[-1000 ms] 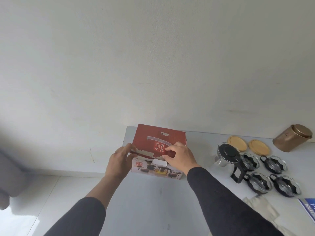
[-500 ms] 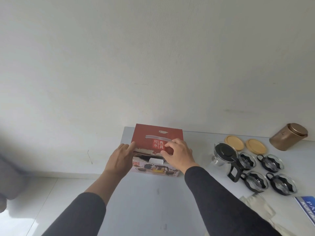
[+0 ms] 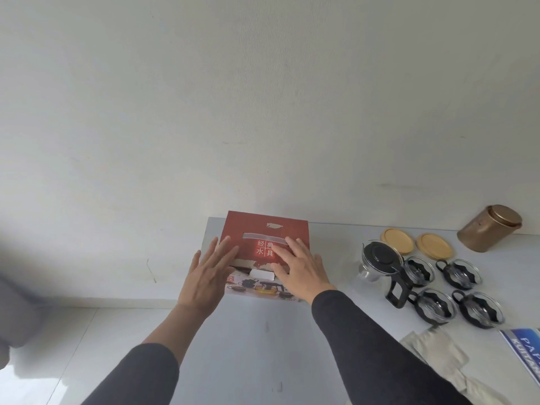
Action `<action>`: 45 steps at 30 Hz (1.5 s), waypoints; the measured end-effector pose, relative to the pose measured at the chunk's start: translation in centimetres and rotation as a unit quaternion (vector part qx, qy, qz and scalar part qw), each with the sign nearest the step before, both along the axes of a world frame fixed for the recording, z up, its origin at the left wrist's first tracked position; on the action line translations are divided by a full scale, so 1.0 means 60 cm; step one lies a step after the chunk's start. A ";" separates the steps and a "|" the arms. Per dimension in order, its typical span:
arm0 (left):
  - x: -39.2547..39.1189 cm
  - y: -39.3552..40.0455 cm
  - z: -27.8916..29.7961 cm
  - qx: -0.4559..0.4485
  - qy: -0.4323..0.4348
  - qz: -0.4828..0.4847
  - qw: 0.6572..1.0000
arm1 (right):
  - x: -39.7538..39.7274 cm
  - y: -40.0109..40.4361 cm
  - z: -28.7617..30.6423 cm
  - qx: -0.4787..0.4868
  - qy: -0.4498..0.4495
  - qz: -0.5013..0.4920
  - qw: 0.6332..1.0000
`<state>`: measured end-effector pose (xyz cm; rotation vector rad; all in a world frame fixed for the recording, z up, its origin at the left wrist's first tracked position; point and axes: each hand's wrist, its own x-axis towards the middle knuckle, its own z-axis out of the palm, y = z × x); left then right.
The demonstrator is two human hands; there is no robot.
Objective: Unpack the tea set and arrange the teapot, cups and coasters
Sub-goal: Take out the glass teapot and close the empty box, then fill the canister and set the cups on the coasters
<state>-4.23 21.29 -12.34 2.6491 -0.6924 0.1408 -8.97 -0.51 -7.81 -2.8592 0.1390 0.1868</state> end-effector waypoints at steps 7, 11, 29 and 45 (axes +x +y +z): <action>-0.007 -0.017 0.006 0.044 0.044 0.014 0.998 | 0.001 0.003 -0.003 0.006 0.084 0.001 0.996; -0.013 -0.020 0.020 0.045 0.072 0.023 0.996 | 0.008 -0.002 0.009 0.044 0.053 -0.010 0.998; -0.019 -0.160 0.130 -0.045 -0.037 -0.011 0.998 | -0.044 -0.073 0.103 0.110 -0.271 -0.086 0.952; -0.173 -0.500 0.167 -0.057 -0.032 -0.047 0.997 | -0.200 -0.417 0.142 0.094 -0.316 -0.135 0.934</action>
